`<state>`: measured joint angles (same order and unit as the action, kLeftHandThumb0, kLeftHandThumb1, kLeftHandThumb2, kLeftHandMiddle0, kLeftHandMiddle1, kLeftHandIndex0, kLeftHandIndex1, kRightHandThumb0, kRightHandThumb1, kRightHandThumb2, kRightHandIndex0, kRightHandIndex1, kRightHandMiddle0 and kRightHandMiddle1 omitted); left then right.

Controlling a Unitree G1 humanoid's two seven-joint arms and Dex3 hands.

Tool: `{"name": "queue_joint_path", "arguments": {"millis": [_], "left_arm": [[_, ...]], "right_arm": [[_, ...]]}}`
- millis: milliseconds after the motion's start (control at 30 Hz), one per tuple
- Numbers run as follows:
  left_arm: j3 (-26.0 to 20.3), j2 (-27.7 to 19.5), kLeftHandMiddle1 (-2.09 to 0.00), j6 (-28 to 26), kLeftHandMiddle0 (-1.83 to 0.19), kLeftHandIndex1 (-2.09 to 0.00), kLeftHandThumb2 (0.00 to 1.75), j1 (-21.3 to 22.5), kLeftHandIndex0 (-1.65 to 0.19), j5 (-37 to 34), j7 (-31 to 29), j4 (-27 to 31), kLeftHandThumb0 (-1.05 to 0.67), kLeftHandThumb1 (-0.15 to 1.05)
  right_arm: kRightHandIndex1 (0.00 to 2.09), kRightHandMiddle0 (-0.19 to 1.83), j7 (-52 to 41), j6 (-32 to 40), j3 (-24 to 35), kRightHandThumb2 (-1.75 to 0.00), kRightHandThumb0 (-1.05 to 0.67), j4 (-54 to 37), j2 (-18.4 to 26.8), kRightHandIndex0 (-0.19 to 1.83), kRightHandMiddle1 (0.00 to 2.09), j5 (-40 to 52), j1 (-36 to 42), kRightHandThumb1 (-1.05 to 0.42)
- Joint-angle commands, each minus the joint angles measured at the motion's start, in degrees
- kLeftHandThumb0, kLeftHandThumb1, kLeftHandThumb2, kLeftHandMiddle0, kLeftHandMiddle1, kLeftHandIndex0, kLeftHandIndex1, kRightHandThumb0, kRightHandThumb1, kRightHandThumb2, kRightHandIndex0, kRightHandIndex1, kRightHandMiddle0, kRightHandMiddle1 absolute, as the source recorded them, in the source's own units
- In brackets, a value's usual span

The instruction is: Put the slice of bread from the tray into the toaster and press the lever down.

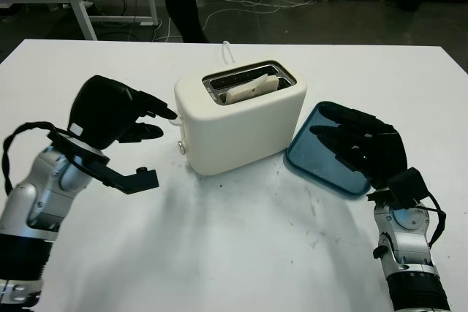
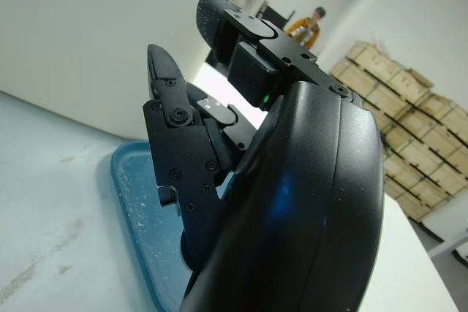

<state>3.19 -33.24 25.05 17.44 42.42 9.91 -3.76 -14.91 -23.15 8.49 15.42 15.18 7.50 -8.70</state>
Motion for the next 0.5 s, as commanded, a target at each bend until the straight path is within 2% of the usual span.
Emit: {"name": "queue_joint_path", "arguments": {"millis": [0, 300, 467], "left_arm": [[1.0, 0.6, -1.17, 0.1, -1.11, 0.00, 0.01, 1.4, -1.34, 1.6, 2.6, -1.7, -0.30, 0.60], [2.1, 1.8, -1.26, -1.3, -1.08, -0.01, 0.01, 2.5, -1.34, 1.8, 6.0, -4.4, -0.20, 0.63], [2.3, 1.5, -1.17, -1.7, -1.10, -0.03, 0.01, 2.5, -1.37, 2.3, 7.4, -4.6, -0.21, 0.65]], "right_arm": [[0.22, 0.90, -0.1, 0.1, 0.1, -0.03, -0.21, -0.3, 0.2, 0.90, 0.01, -0.3, -0.3, -0.92], [0.27, 0.92, -1.4, -1.7, 0.4, -0.06, -0.21, 1.3, -0.1, 0.94, 0.01, 0.2, -0.5, -0.92], [0.28, 0.92, -1.4, -2.3, 0.4, -0.06, -0.20, 1.6, 0.0, 0.93, 0.01, 0.1, -0.5, -0.92]]}}
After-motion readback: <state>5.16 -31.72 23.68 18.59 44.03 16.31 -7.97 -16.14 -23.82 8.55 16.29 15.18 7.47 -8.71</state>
